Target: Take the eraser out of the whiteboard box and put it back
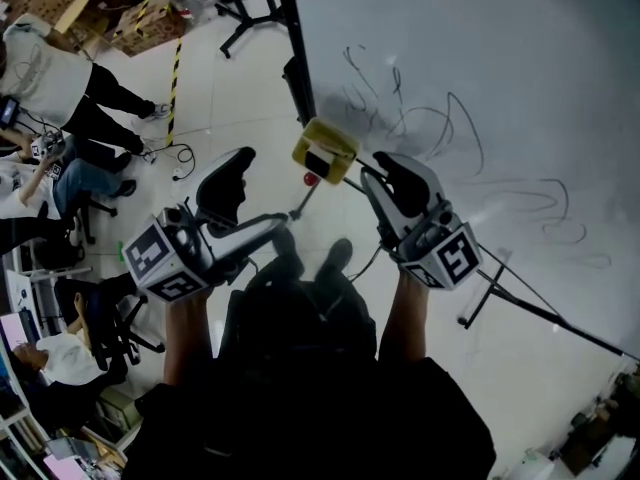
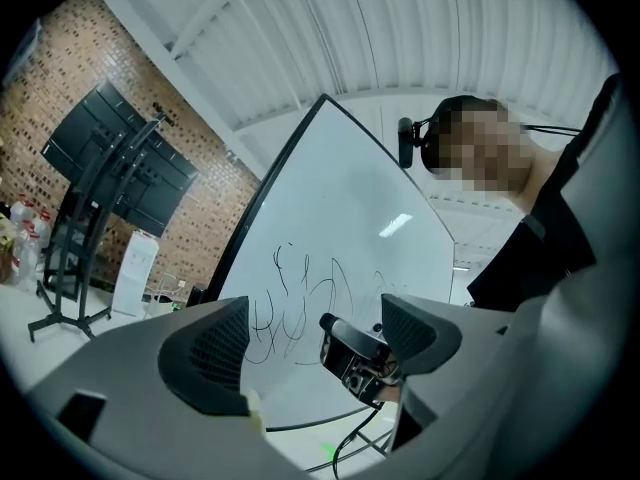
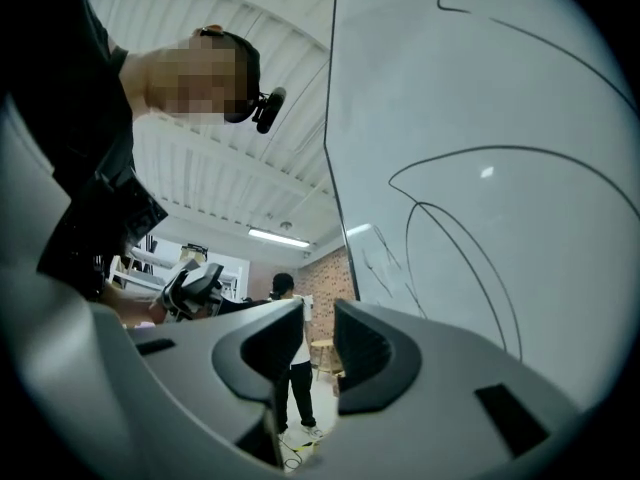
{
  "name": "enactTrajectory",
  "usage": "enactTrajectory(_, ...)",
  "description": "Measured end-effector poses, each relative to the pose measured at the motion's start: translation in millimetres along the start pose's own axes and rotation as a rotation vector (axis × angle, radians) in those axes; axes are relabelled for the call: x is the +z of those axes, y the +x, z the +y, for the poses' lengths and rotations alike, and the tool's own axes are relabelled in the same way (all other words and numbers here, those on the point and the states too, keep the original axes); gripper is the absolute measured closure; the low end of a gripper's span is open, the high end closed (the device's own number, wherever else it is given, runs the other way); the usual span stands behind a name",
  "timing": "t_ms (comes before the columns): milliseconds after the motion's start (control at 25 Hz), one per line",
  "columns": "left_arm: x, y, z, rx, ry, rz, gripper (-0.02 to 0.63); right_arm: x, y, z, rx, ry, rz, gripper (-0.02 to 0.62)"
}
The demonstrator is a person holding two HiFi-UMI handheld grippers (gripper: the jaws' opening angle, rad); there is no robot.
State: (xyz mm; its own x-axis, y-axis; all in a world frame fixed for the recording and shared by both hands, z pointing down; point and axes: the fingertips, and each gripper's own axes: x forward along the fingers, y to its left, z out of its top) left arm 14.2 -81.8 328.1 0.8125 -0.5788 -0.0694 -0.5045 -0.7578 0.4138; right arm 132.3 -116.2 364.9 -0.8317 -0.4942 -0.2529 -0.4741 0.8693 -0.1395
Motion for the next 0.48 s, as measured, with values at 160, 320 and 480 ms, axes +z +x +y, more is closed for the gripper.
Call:
enactTrajectory(160,1.8,-10.8,-0.2,-0.001,-0.007,-0.008,0.192,3.0,4.0,12.8,0.007,0.005,-0.013,0.482)
enactTrajectory(320,7.1,-23.6,-4.4,-0.051,-0.01,-0.025,0.192,20.2,9.2,29.3,-0.019,-0.05,-0.033,0.482)
enactTrajectory(480,11.2,-54.7,-8.7,-0.115,-0.016,-0.048,0.192,30.5,12.7,58.9,-0.077,-0.107,-0.036,0.483)
